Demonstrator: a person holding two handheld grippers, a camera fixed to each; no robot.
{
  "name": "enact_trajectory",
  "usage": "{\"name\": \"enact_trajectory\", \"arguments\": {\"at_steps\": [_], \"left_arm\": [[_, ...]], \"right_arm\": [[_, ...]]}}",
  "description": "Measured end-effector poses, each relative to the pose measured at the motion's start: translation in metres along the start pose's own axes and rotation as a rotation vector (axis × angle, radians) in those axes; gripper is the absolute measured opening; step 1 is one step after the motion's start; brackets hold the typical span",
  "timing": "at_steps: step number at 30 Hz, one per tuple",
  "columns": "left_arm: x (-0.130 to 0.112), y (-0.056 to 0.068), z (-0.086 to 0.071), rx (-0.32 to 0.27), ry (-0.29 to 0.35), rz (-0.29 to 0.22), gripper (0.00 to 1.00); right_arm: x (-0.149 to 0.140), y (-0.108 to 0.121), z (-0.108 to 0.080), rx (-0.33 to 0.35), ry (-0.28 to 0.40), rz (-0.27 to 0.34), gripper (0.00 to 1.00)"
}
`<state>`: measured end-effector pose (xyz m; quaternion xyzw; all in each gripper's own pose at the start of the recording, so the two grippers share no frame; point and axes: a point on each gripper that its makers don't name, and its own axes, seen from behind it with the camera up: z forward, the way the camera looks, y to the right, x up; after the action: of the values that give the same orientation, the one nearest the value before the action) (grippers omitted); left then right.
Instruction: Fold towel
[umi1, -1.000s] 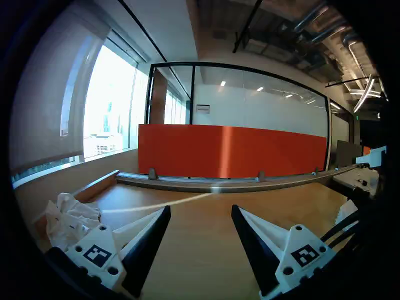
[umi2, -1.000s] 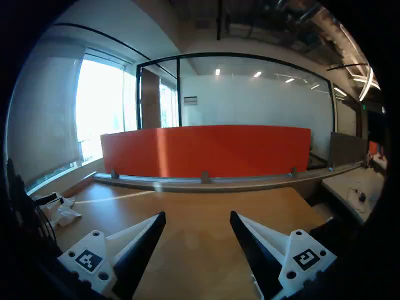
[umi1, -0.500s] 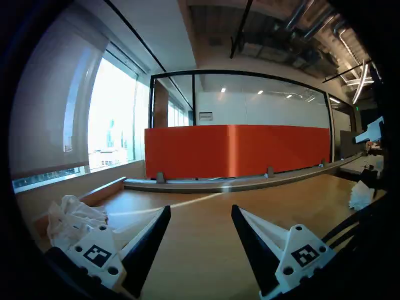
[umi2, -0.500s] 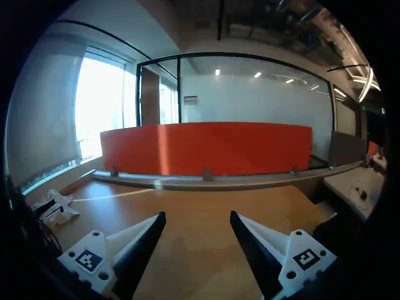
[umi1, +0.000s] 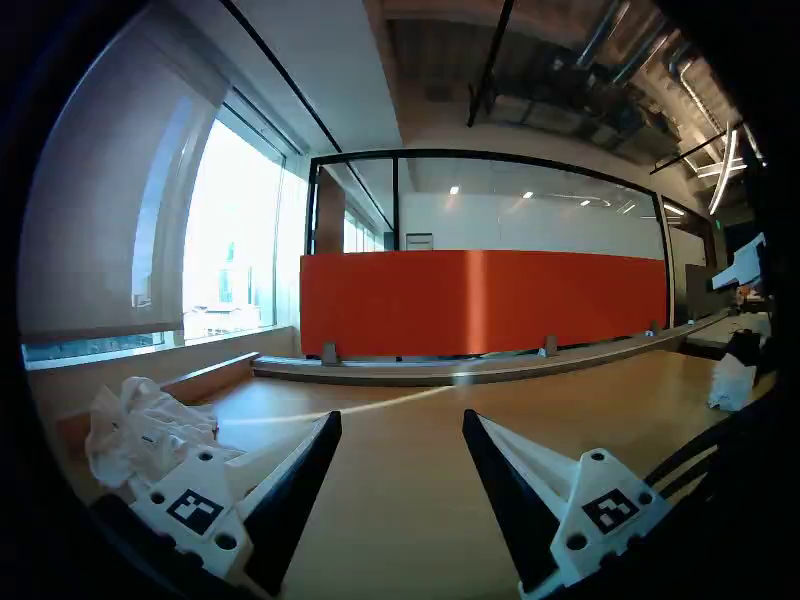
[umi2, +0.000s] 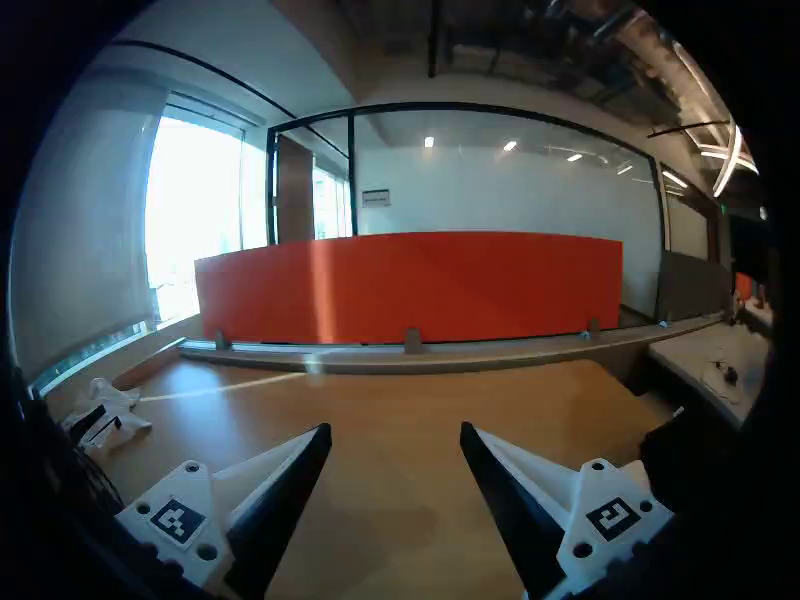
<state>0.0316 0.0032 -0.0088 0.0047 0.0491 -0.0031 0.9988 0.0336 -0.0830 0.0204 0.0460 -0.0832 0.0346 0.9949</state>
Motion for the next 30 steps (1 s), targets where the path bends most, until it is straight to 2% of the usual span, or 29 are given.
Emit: {"name": "enact_trajectory", "arguments": {"at_steps": [18,30], "left_arm": [[-0.023,-0.014,-0.003,0.02,-0.011,-0.017,0.9],[-0.029,-0.012,0.002,0.014,-0.028,-0.007,0.9]], "right_arm": [[-0.007,0.016,-0.005,-0.034,0.0,0.002,1.0],[-0.009,0.009,0.0,-0.015,-0.003,-0.017,1.0]]}}
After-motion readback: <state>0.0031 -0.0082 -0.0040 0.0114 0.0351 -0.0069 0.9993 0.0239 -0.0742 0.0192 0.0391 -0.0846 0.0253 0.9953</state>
